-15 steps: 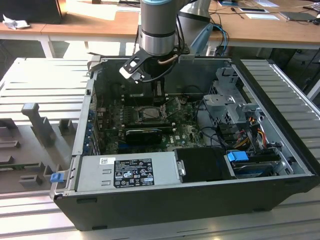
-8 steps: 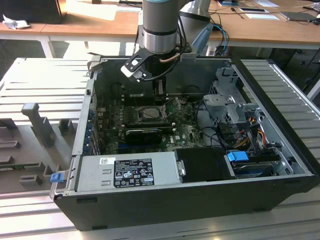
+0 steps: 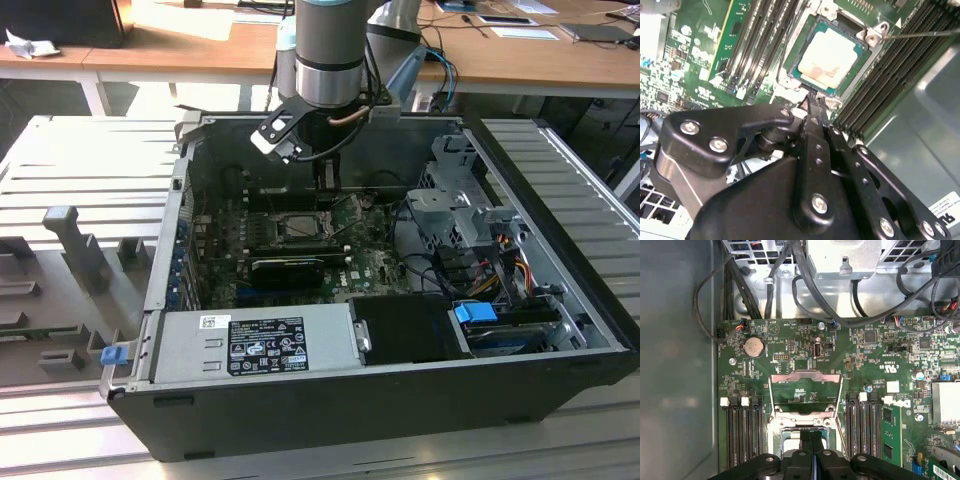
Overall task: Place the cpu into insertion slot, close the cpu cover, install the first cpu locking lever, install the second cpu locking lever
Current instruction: 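Close the cpu cover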
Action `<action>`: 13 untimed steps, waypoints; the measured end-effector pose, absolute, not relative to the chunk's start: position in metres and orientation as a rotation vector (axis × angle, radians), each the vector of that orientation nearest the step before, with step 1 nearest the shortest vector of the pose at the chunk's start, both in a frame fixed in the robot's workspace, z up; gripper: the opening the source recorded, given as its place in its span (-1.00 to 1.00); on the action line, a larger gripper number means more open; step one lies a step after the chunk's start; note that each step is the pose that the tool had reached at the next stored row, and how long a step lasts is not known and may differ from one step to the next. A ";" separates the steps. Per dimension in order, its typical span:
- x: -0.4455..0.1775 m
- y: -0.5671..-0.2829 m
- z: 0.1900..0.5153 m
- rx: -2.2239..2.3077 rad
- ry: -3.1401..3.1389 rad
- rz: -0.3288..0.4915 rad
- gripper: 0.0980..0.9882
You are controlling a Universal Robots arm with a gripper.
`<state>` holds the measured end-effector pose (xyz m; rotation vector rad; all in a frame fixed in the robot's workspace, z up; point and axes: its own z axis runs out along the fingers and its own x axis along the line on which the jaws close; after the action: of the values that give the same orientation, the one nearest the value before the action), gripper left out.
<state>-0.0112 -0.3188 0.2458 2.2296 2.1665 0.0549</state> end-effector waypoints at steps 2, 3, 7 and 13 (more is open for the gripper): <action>-0.011 -0.319 0.248 2.229 2.166 0.054 -0.98; -0.011 -0.319 0.251 2.229 2.166 0.055 -0.98; -0.011 -0.319 0.256 2.229 2.166 0.054 -0.98; -0.002 -0.319 0.257 2.229 2.166 0.053 -0.98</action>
<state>-0.0019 -0.3187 0.2575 2.2294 2.1665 0.0531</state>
